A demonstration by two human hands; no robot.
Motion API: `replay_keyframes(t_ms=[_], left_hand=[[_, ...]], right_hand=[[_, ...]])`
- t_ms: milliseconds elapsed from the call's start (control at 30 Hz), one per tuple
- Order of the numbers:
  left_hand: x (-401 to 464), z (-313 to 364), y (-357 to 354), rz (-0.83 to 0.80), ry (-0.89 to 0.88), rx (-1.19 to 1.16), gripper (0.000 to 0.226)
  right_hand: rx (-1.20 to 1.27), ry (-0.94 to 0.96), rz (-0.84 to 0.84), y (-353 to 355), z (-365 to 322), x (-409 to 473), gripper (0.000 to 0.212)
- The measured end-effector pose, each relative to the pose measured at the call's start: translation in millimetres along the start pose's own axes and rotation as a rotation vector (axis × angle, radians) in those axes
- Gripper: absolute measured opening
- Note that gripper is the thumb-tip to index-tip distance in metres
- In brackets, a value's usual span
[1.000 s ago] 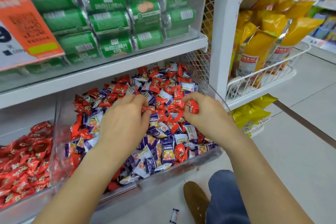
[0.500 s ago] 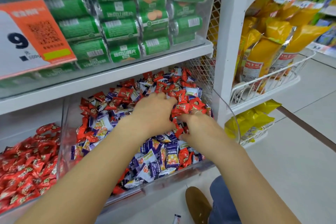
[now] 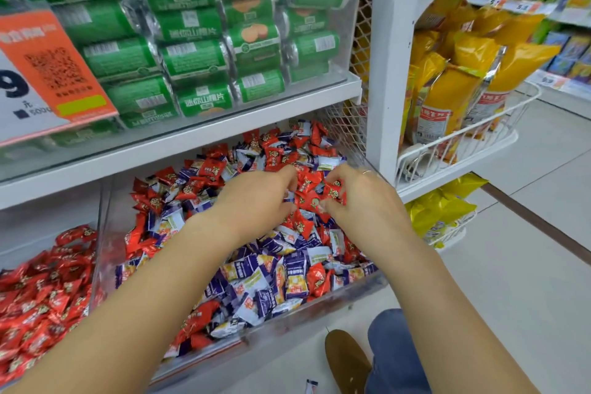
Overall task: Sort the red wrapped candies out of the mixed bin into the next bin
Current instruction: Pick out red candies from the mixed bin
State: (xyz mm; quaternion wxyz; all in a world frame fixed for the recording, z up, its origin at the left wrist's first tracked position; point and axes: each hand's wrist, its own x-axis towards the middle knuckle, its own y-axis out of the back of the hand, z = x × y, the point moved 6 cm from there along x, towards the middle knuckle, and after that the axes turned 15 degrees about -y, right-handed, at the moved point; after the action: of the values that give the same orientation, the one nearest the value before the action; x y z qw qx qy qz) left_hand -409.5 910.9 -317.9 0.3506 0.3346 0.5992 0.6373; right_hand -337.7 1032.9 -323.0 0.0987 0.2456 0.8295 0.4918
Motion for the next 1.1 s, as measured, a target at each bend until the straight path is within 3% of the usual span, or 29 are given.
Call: replay_keyframes(t_ms=[100, 200, 300, 367, 567, 733, 967, 1100], left_hand=[[11.0, 8.3, -6.0, 0.014, -0.024, -0.053, 0.046], [25.5, 10.0, -26.0, -0.128, 0.012, -0.12, 0.077], [31.5, 15.2, -41.7, -0.205, 0.021, -0.181, 0.09], [31.8, 17.1, -45.9, -0.177, 0.028, -0.184, 0.083], [26.2, 11.7, -37.5, -0.061, -0.016, -0.12, 0.033], [1.9, 9.5, -10.1, 0.038, -0.016, -0.115, 0.014], [-90.3, -4.4, 59.2, 0.377, 0.104, -0.213, 0.008], [-183.8, -28.0, 70.9, 0.545, 0.305, -0.301, 0.015]], right_hand=[[-0.15, -0.002, -0.068, -13.2, -0.1, -0.7, 0.054], [-0.208, -0.031, -0.145, -29.3, 4.3, 0.1, 0.07], [-0.22, -0.075, -0.14, -35.8, 8.2, 5.2, 0.075], [-0.216, -0.09, -0.124, -35.9, 9.2, 8.0, 0.068], [-0.108, -0.034, -0.119, -32.7, 10.3, 10.0, 0.027], [0.068, 0.004, -0.118, -14.1, 8.3, 3.9, 0.016], [0.424, 0.094, -0.241, 5.9, -36.6, -35.3, 0.015], [0.466, 0.215, -0.395, -8.4, -92.4, -65.6, 0.013]])
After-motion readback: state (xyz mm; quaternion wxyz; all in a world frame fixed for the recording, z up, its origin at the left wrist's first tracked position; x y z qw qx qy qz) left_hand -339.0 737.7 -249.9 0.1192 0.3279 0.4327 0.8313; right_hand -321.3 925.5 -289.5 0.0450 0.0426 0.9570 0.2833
